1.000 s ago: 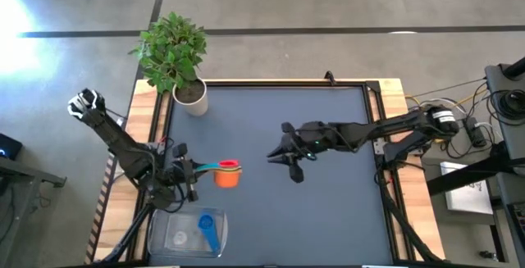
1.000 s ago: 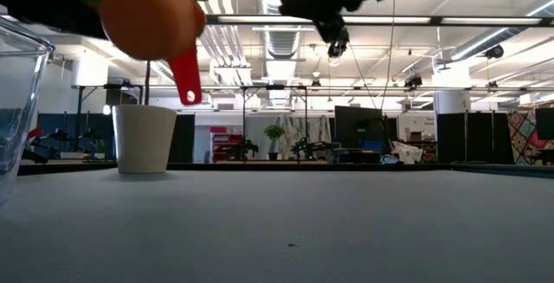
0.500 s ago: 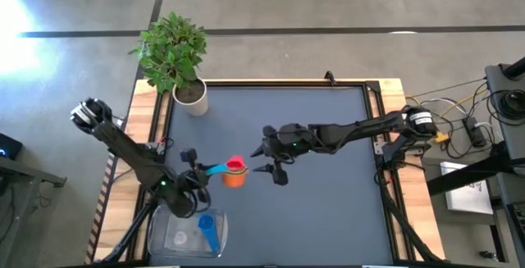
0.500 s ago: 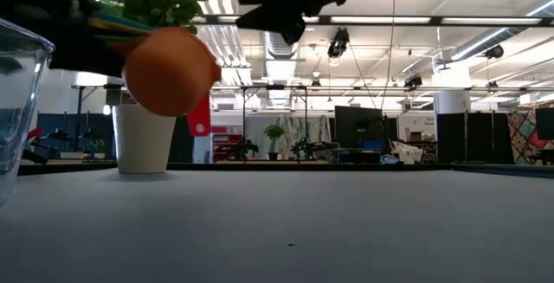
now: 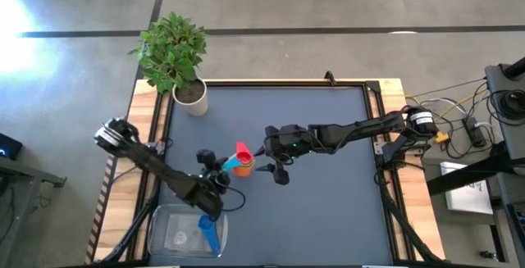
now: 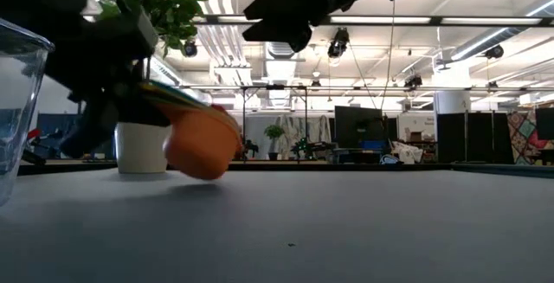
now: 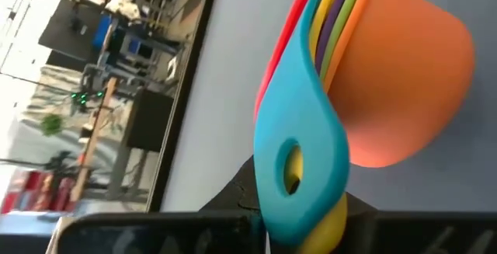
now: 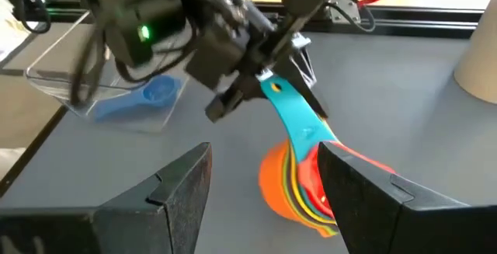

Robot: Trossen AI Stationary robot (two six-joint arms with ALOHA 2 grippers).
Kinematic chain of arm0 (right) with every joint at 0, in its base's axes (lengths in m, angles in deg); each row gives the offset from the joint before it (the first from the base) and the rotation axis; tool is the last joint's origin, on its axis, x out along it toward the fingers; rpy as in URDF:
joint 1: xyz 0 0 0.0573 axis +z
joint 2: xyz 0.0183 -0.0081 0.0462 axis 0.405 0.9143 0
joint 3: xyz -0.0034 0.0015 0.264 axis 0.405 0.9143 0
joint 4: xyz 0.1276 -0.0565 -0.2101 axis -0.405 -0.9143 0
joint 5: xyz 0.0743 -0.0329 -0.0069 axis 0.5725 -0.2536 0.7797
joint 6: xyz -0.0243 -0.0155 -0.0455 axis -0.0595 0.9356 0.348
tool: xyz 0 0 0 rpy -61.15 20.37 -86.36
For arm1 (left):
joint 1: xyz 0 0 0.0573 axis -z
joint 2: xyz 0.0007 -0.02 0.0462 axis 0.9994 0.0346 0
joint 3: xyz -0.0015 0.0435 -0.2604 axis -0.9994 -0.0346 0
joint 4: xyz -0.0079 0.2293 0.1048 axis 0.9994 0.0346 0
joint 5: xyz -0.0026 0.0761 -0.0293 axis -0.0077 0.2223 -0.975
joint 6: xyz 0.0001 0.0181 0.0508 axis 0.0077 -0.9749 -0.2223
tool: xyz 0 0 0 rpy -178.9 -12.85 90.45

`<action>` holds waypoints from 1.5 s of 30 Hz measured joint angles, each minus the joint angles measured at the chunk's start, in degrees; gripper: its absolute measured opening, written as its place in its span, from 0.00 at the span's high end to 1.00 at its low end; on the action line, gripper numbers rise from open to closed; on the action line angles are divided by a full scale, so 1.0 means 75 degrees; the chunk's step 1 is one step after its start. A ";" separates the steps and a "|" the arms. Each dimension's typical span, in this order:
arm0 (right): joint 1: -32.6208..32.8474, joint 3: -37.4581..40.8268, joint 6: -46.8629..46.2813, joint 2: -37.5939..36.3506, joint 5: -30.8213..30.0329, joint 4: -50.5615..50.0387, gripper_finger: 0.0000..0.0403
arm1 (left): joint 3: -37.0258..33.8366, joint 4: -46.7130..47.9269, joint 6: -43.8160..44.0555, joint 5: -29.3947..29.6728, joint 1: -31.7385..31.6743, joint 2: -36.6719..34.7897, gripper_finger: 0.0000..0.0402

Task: Nest measuring cups in basket
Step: Put the stacked measuring cups into the bin, then stack the blue measuring cup into the red measuring cup

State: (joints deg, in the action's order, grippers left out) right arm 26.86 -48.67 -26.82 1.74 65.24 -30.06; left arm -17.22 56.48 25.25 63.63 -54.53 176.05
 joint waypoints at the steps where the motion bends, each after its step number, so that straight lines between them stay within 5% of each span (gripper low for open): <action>1: 0.0005 0.0012 0.0000 -0.0005 0.0000 0.0021 0.44 | 0.0077 0.0106 0.0008 -0.0008 -0.0065 0.0176 0.99; 10: 0.0014 0.0063 -0.0017 -0.0036 -0.0001 -0.0342 0.44 | 0.0683 0.0589 0.0064 -0.0119 -0.0217 0.0944 0.96; 19: 0.0014 0.0080 0.0006 -0.0038 -0.0001 -0.0377 0.44 | 0.0720 0.0598 -0.0036 -0.2563 -0.0204 0.0463 0.81; 29: 0.0021 0.0080 -0.0099 -0.0039 -0.0001 -0.0393 0.44 | 0.1105 0.0933 -0.0269 -0.2708 -0.0194 0.0211 0.58; 36: 0.0072 0.0080 -0.0146 -0.0039 0.0000 -0.0502 0.44 | 0.1753 0.2320 0.0119 -0.3190 -0.0132 -0.0211 0.41; 45: 0.0181 0.0080 -0.0116 -0.0039 0.0005 -0.0670 0.44 | 0.1789 0.2944 0.1256 -0.3451 0.0377 -0.1898 0.38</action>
State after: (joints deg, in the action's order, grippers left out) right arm 28.22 -48.07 -27.69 1.45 65.28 -35.09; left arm -3.80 78.56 34.66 37.74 -51.70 161.81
